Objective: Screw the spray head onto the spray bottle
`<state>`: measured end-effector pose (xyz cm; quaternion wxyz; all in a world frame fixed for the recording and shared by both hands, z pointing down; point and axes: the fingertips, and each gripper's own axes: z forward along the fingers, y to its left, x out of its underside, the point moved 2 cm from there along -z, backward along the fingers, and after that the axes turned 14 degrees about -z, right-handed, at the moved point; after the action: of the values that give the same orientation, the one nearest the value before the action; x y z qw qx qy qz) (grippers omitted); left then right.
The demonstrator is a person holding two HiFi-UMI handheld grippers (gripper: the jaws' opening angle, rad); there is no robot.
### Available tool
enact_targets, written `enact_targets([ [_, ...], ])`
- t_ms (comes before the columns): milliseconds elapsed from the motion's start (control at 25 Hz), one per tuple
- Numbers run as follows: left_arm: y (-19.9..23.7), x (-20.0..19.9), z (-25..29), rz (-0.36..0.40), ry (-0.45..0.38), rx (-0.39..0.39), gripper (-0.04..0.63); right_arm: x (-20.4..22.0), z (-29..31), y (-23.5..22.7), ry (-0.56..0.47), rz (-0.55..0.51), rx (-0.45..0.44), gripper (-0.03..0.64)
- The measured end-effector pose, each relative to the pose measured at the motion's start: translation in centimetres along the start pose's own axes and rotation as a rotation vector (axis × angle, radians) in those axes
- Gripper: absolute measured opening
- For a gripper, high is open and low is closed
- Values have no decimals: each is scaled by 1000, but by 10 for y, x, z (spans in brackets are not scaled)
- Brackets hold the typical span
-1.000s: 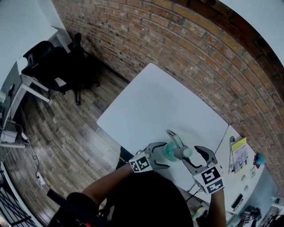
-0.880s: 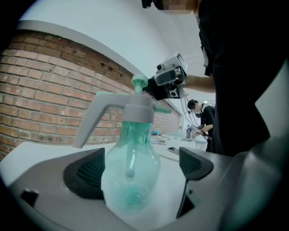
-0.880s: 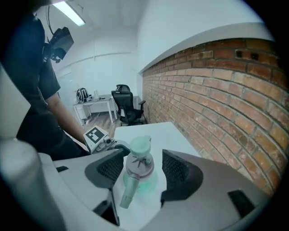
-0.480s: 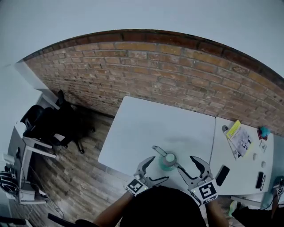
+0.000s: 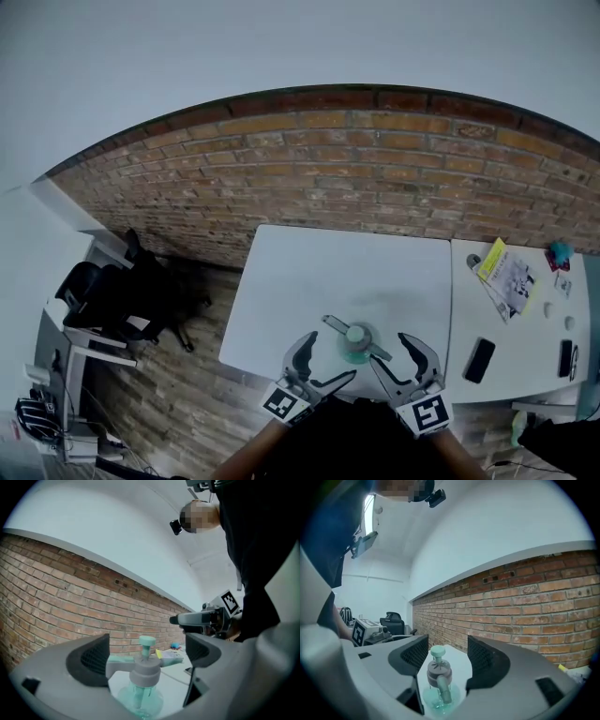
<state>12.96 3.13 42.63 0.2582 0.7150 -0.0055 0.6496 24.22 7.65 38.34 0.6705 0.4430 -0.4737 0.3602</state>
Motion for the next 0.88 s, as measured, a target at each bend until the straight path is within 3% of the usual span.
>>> enact_targets([
  [120,-8,-6,-4,-10,-14,3,483,-5,-3,8,-11,-13,-19,262],
  [240,-15,-8,-4,10,-5,-18,396,-7,-3,6,-26,8,-16,262],
  [320,-18,-7,-10,30,13,-23,292,-8,-6,10,-31,18,6,262],
  [480,-18,-9,-24,5,30,13,11,-19,-8,22,-29,7,50,261],
  [720,-28,-24,-46,-19,-10,81,3,-52,-23,62,-37,-28,103,210],
  [880,-29,-22,-70,-34,39,68,3,-74,-29,92,-77,-30,159,185],
])
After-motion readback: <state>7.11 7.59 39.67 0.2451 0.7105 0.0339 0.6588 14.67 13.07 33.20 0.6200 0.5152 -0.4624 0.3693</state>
